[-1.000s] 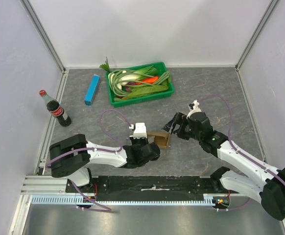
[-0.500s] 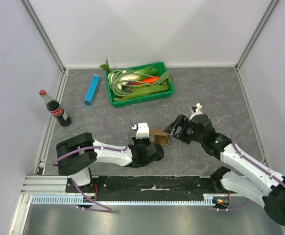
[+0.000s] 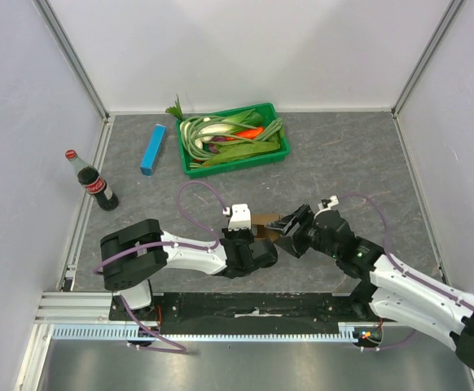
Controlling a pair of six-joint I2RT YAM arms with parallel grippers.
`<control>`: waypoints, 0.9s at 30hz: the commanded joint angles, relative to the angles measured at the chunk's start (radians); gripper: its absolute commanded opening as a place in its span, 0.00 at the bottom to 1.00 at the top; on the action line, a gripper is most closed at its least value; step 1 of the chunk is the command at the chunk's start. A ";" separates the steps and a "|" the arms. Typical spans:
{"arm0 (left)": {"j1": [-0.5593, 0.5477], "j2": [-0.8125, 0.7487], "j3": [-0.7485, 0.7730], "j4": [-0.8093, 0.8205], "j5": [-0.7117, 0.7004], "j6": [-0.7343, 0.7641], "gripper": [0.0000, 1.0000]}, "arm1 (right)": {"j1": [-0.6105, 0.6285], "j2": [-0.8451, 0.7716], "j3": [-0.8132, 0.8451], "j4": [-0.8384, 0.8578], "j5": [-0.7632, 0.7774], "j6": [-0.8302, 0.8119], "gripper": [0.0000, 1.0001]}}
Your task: Fold the paper box
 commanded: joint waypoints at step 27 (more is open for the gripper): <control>-0.033 -0.022 0.006 -0.148 -0.006 -0.110 0.41 | 0.130 0.289 -0.095 0.388 0.304 0.427 0.10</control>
